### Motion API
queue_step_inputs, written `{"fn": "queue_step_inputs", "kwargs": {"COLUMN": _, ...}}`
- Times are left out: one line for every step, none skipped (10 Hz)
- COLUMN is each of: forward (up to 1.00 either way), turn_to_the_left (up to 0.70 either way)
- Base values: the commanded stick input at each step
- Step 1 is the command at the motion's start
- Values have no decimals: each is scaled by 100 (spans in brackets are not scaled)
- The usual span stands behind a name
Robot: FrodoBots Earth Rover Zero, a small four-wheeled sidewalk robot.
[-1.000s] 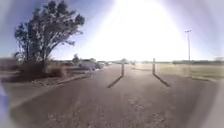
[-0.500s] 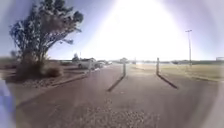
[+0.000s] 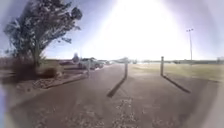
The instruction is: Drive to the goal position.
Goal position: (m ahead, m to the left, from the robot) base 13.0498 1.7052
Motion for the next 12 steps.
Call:
{"fn": "queue_step_inputs", "kwargs": {"forward": 70, "turn_to_the_left": 0}}
{"fn": "queue_step_inputs", "kwargs": {"forward": 70, "turn_to_the_left": 0}}
{"fn": "queue_step_inputs", "kwargs": {"forward": 70, "turn_to_the_left": 0}}
{"fn": "queue_step_inputs", "kwargs": {"forward": 70, "turn_to_the_left": 0}}
{"fn": "queue_step_inputs", "kwargs": {"forward": 70, "turn_to_the_left": 0}}
{"fn": "queue_step_inputs", "kwargs": {"forward": 70, "turn_to_the_left": 0}}
{"fn": "queue_step_inputs", "kwargs": {"forward": 70, "turn_to_the_left": 0}}
{"fn": "queue_step_inputs", "kwargs": {"forward": 70, "turn_to_the_left": 0}}
{"fn": "queue_step_inputs", "kwargs": {"forward": 70, "turn_to_the_left": 0}}
{"fn": "queue_step_inputs", "kwargs": {"forward": 70, "turn_to_the_left": 0}}
{"fn": "queue_step_inputs", "kwargs": {"forward": 70, "turn_to_the_left": 0}}
{"fn": "queue_step_inputs", "kwargs": {"forward": 70, "turn_to_the_left": 0}}
